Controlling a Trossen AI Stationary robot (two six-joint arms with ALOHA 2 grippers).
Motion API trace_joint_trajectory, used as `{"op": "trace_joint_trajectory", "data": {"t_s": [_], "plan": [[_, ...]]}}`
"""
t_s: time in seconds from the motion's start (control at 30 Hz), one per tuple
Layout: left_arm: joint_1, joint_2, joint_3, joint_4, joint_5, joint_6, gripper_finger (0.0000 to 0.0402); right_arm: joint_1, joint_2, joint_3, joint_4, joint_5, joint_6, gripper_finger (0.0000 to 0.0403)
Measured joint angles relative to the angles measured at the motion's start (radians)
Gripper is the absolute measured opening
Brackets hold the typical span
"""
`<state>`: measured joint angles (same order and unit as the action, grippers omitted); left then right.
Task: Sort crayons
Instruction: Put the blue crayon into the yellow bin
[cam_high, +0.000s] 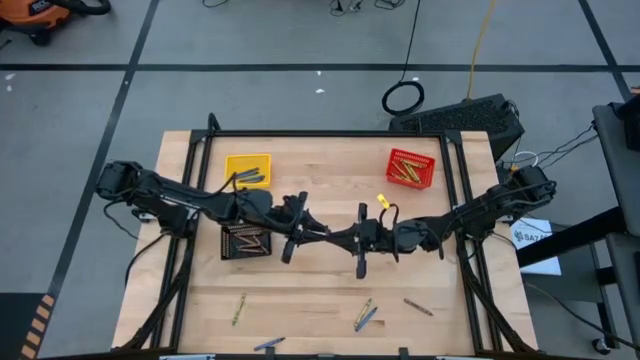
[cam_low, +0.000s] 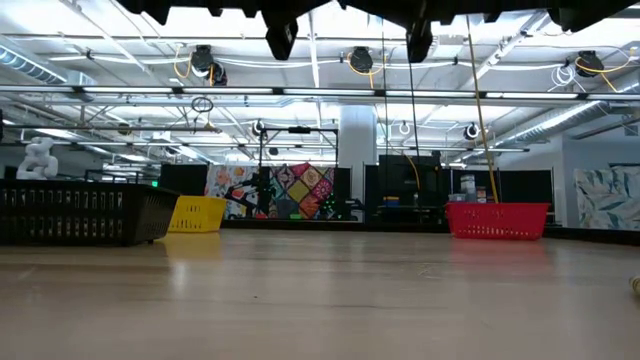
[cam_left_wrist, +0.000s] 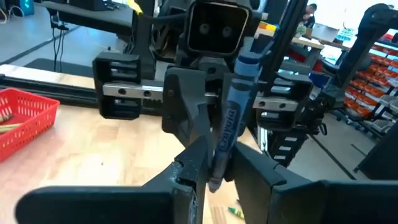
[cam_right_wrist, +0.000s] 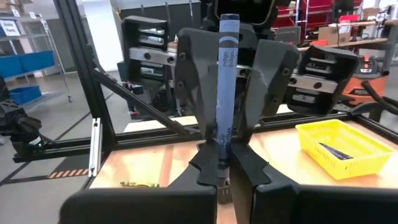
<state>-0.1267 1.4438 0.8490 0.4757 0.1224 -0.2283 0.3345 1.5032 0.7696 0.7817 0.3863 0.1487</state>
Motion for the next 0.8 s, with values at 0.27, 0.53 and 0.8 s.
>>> {"op": "trace_joint_trajectory", "data": {"t_s": [0.27,0.53,0.8], "plan": [[0.022,0.023,0.000,0.040,0.011,0.006,0.0080,-0.006,0.000,0.000,-0.014,0.002,0.022,0.0000],[0.023,0.023,0.000,0.041,0.010,0.086,0.0070,-0.006,0.000,0.000,-0.015,0.002,0.022,0.0000],[0.023,0.023,0.000,0.035,0.010,0.111,0.0010,-0.006,0.000,0.000,-0.032,0.003,0.065,0.0000]]}}
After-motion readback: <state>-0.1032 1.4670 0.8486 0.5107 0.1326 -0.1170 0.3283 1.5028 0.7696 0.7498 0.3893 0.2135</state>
